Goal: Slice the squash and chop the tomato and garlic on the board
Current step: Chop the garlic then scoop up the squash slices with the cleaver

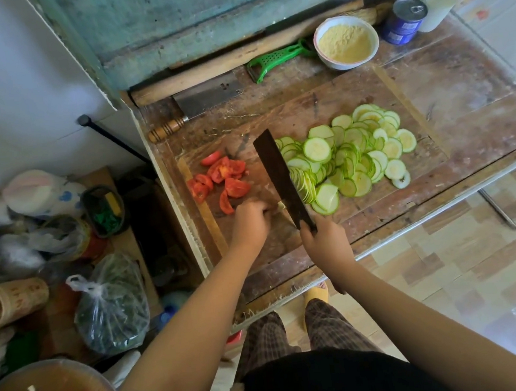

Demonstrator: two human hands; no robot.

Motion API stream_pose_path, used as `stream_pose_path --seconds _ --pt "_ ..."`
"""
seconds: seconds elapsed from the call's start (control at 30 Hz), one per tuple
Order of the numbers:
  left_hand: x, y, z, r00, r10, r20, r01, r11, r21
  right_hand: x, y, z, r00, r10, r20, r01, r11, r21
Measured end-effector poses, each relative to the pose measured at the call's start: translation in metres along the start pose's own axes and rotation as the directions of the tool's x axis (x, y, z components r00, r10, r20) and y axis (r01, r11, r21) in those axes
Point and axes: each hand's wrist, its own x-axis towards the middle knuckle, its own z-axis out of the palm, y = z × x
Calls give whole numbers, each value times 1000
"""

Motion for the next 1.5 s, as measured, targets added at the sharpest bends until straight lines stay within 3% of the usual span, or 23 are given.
stream_pose_path --seconds 0.23,0.43,0.7,0.9,1.1,1.33,1.5 --pt "2 4 -1 998 -54 -24 52 997 -57 30 -29 1 993 79 87 -71 993 -92" --pt "2 1 -2 996 -86 -15 85 995 -52 -2 -7 2 999 -26 -43 26 1000 6" --pt "4 6 -5 989 -149 26 151 977 -149 29 -30 -3 995 69 75 -65 996 -53" --pt "3 5 -5 993 -115 -14 112 984 -139 -7 -2 5 999 28 -19 -28 1000 -4" --pt "5 7 -5 989 -147 8 147 978 -149 23 -29 0 993 86 76 -81 995 -61" --pt "5 5 -5 994 -106 -11 104 989 -108 -11 -5 7 999 40 -5 -40 999 -20" --pt "4 6 -4 992 -127 -5 125 983 -132 12 -26 3 994 78 71 -74 996 -52"
